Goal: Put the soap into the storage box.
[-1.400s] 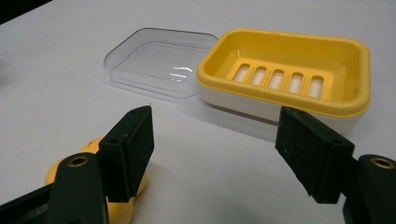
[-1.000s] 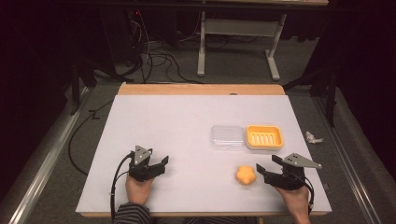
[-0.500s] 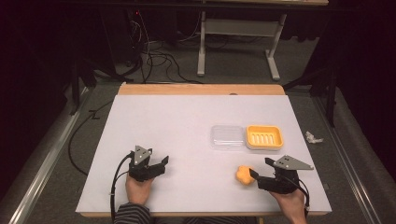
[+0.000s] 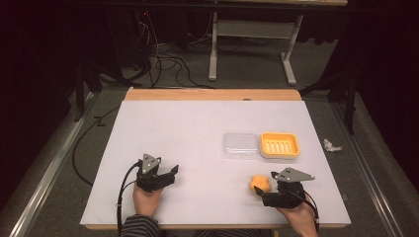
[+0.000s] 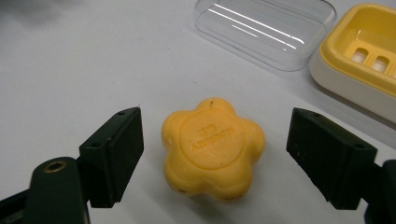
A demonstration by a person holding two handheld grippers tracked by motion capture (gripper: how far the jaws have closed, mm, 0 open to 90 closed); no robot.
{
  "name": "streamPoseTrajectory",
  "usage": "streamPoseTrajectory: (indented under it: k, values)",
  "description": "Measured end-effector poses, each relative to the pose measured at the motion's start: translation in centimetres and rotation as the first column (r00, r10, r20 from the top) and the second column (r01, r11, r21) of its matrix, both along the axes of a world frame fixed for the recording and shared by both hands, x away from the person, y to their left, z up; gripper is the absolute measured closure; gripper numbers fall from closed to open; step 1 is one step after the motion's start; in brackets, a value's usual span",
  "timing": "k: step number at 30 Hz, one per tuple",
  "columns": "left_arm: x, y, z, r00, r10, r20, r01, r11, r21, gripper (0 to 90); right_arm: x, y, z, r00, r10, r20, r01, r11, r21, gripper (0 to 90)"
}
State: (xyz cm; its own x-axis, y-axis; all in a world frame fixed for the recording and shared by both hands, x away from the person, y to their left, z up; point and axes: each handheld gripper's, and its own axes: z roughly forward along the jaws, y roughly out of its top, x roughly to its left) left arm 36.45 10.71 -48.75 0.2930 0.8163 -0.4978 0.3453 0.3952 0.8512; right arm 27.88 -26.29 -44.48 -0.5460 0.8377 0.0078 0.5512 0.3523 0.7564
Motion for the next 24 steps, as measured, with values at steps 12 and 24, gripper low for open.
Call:
streamPoseTrajectory:
  k: [12,24]
  values:
    - [0.0,0.0,0.0,1.0000,0.000,-0.003,0.000,1.0000,0.004,27.5,1.2,1.1,-1.2,0.9981,0.011,-0.060,-0.015,0.9973,-0.072,18.7]
    - [0.1,-0.1,-0.1,1.0000,-0.002,-0.007,0.002,1.0000,0.010,27.5,2.0,1.7,-2.4,0.9936,0.008,-0.113,-0.020,0.9939,-0.108,20.1]
